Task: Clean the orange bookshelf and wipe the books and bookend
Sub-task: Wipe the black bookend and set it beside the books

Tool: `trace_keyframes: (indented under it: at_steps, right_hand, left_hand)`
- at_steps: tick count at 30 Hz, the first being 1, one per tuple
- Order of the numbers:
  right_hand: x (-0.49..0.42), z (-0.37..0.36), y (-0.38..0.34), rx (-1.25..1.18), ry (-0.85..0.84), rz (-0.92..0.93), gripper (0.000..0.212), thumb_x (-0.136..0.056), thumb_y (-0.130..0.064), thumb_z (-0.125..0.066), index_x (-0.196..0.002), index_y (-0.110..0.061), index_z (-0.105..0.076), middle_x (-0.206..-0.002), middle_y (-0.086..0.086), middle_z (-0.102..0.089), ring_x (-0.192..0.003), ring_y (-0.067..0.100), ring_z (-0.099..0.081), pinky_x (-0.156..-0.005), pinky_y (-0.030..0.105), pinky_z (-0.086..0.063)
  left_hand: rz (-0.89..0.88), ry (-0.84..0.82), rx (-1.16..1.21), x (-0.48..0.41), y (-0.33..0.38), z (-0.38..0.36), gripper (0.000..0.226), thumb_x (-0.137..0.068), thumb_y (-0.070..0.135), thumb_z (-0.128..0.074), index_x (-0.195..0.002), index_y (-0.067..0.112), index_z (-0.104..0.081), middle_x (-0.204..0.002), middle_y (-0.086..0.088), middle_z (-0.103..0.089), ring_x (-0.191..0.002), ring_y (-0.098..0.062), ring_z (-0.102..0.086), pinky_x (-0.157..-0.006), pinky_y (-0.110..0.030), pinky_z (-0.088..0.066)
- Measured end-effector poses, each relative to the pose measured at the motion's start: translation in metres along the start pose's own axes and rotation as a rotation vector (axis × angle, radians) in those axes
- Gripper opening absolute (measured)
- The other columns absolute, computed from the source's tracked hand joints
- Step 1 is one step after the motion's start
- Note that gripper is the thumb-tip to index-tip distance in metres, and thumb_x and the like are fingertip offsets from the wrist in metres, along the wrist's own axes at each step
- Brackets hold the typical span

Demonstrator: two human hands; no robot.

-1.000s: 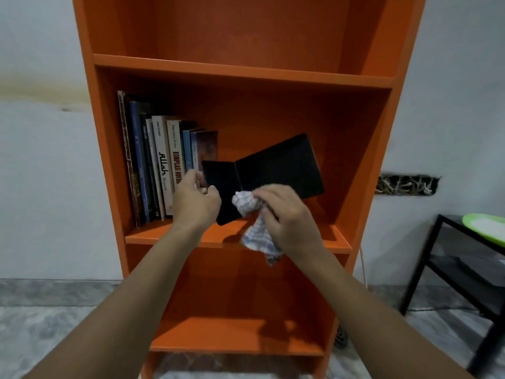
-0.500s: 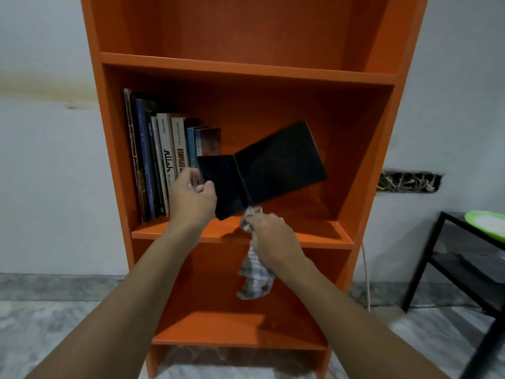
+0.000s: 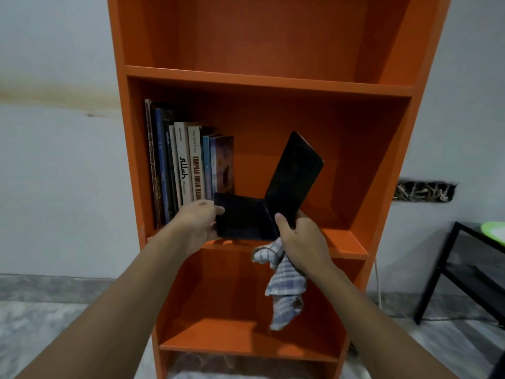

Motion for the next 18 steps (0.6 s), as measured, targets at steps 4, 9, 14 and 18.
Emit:
trace_keyframes:
  at_steps: [4,9,14,18]
  right_hand:
    - [-0.005,-0.001,-0.01,0.22,0.025,-0.026,0.043,-0.103,-0.036,-0.044,-0.063,-0.021,-0.038,-0.05,-0.008,-0.037,-0.04,0.008,-0.033,-0.049,0.028,-0.027]
    - [-0.027,0.001,-0.02,0.434,0.025,-0.083,0.038,-0.104,-0.034,-0.039,-0.067,-0.028,-0.03,-0.059,-0.006,-0.039,-0.047,0.013,-0.037,-0.049,0.03,-0.027]
    - [-0.052,-0.004,-0.021,0.571,0.039,-0.082,0.037,-0.103,-0.026,-0.038,-0.068,-0.016,-0.042,-0.063,-0.001,-0.047,-0.053,0.02,-0.046,-0.054,0.032,-0.034]
    - [-0.072,-0.019,-0.021,0.724,0.022,-0.005,0.033,-0.103,-0.02,-0.038,-0.07,-0.017,-0.041,-0.068,0.0,-0.051,-0.059,0.023,-0.055,-0.056,0.032,-0.04]
  left_hand:
    - [0.003,0.051,0.0,-0.011,-0.001,0.007,0.011,-0.099,0.007,-0.055,-0.107,0.006,-0.062,-0.105,-0.013,-0.061,-0.092,-0.028,-0.065,-0.052,-0.033,-0.06]
    - [-0.387,0.31,-0.466,-0.026,0.012,0.042,0.036,-0.098,0.029,-0.059,-0.131,0.015,-0.054,-0.128,-0.007,-0.059,-0.105,-0.021,-0.061,-0.088,-0.033,-0.053]
    - [-0.508,0.403,-0.639,-0.049,0.012,0.042,0.069,-0.095,0.032,-0.063,-0.151,0.011,-0.028,-0.151,-0.012,-0.033,-0.14,-0.029,-0.034,-0.11,-0.038,-0.034]
    - [-0.411,0.468,-0.641,-0.073,0.006,0.029,0.091,-0.09,0.035,-0.068,-0.154,0.01,-0.008,-0.156,-0.016,-0.015,-0.145,-0.034,-0.018,-0.112,-0.048,-0.032]
Point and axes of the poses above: each hand's wrist, its own x-axis away from the middle knuckle, its own z-axis out of the back of the hand, y = z × x, the point moved 5 cm from there along -x, towards the middle knuckle
